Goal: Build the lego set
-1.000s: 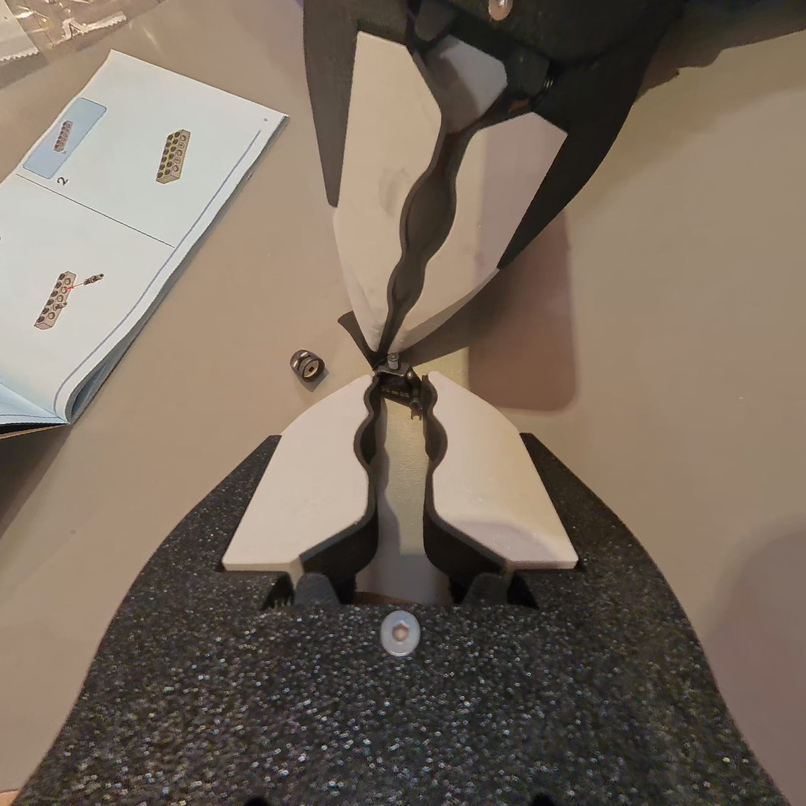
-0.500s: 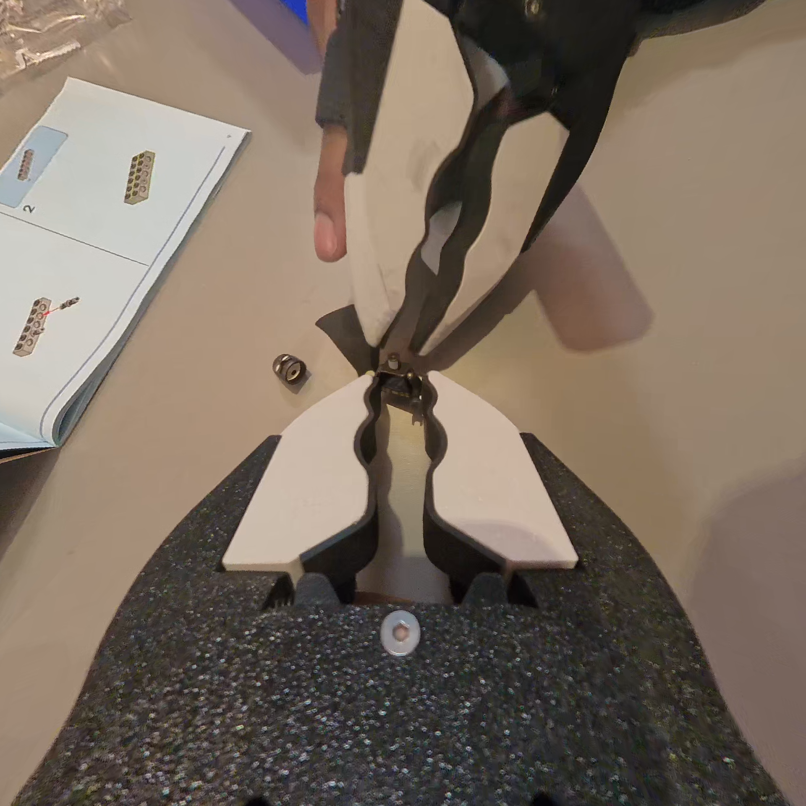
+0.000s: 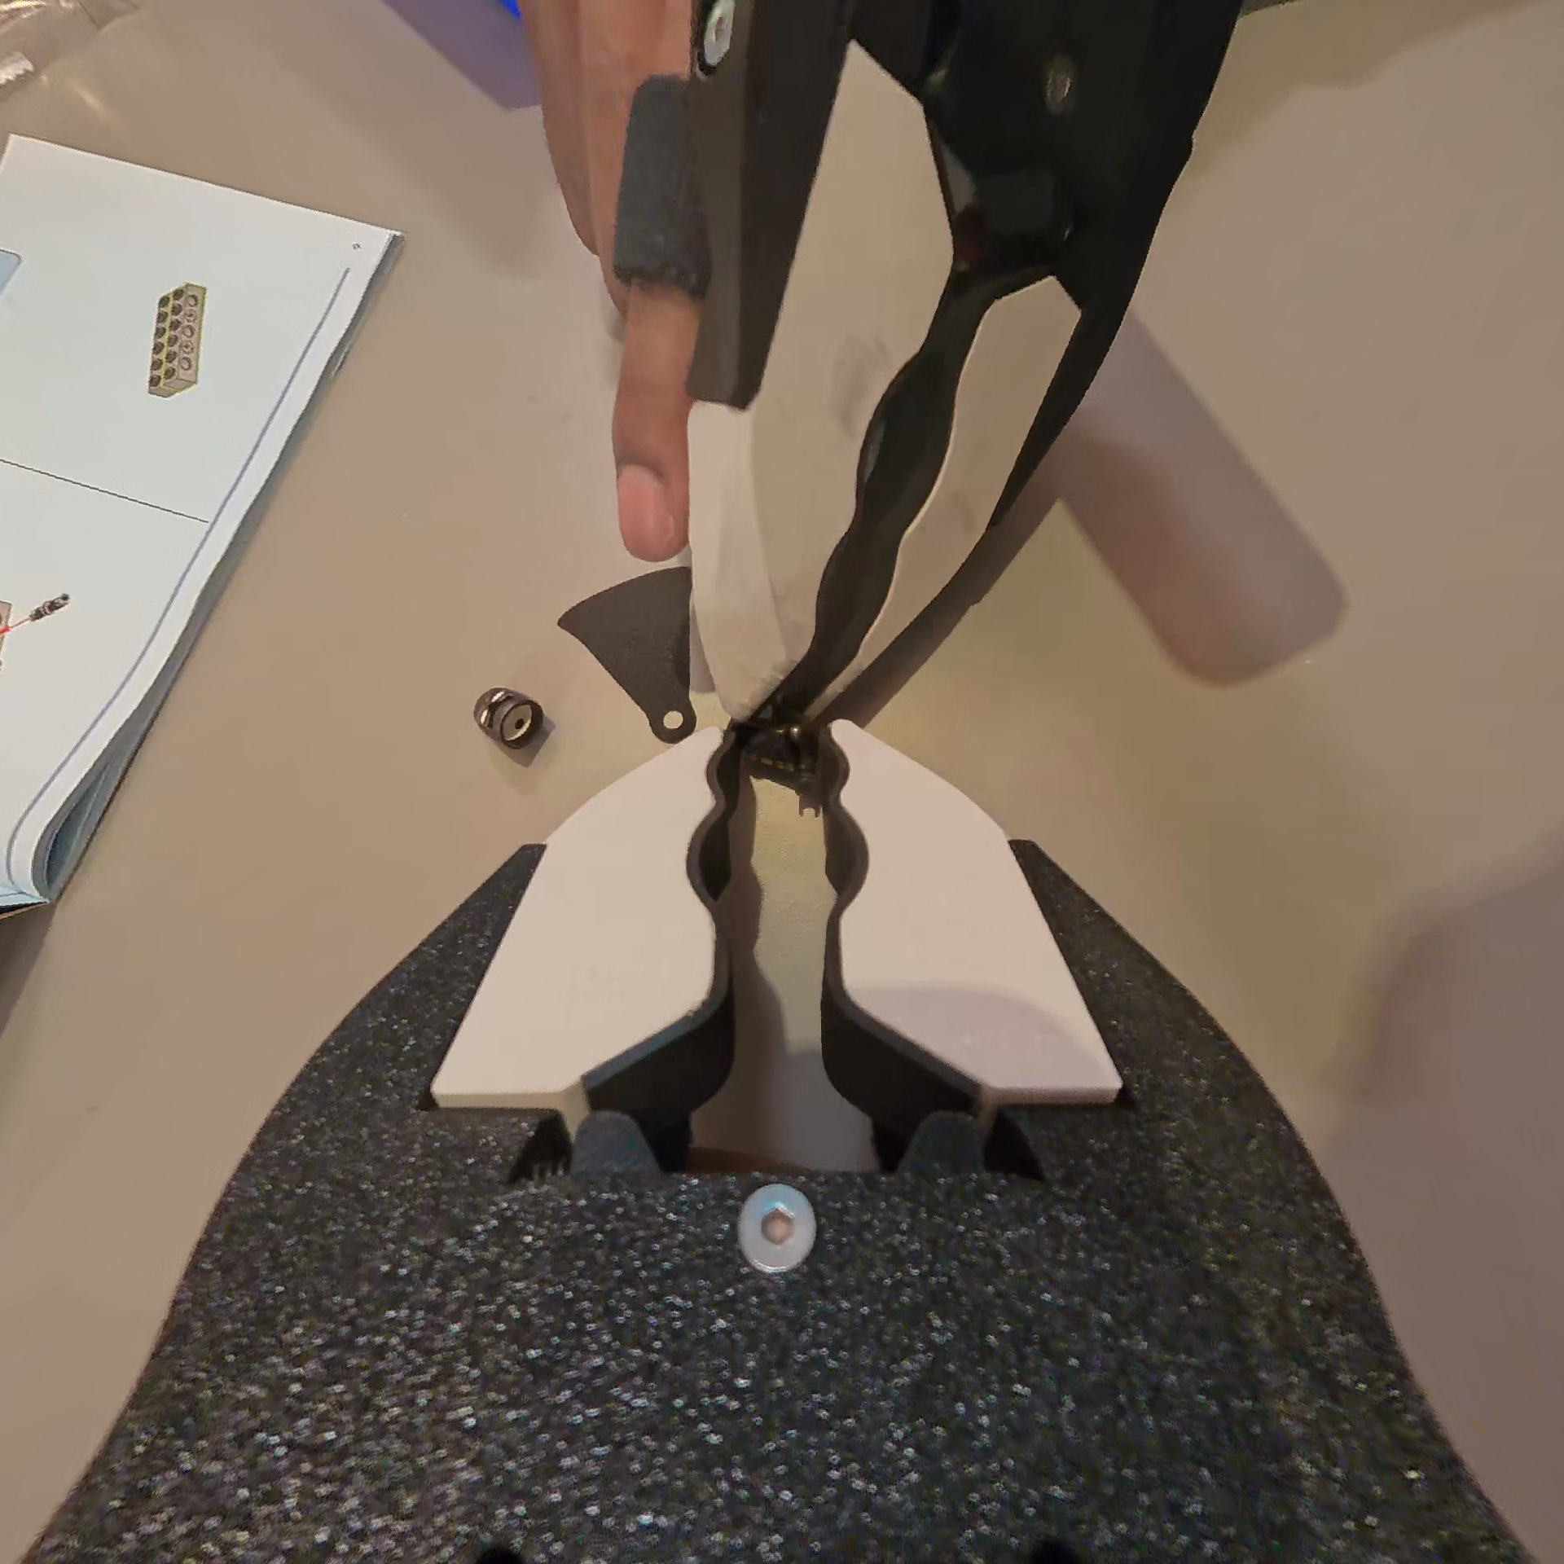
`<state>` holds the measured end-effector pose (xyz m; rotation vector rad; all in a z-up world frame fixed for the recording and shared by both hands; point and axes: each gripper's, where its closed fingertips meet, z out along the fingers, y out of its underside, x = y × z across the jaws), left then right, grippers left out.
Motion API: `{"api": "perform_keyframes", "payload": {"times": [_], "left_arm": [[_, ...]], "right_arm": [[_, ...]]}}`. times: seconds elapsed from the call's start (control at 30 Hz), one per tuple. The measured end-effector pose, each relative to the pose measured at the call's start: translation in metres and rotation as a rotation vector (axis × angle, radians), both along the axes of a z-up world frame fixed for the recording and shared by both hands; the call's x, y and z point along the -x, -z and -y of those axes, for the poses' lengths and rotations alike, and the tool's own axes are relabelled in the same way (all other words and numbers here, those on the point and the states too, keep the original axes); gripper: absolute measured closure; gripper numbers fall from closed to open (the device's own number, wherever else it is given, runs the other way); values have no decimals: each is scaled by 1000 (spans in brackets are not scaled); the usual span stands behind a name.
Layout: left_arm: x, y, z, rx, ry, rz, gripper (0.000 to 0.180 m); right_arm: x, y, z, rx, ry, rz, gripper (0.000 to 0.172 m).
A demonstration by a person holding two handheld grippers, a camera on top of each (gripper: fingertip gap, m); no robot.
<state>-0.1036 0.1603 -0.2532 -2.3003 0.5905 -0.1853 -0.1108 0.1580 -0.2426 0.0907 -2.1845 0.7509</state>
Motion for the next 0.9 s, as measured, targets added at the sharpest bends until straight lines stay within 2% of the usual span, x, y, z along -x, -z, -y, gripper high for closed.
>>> {"api": "perform_keyframes", "payload": {"times": [0.43, 0.67, 0.9], "left_arm": [[7, -9, -2, -59, -10, -28, 161], [16, -14, -6, -170, 33, -245, 153], [17, -17, -12, -255, 56, -341, 161]], "right_arm": [[10, 2, -11, 27, 110, 59, 167], [15, 0, -16, 121, 192, 163, 167], [14, -15, -15, 294, 203, 256, 167]]}}
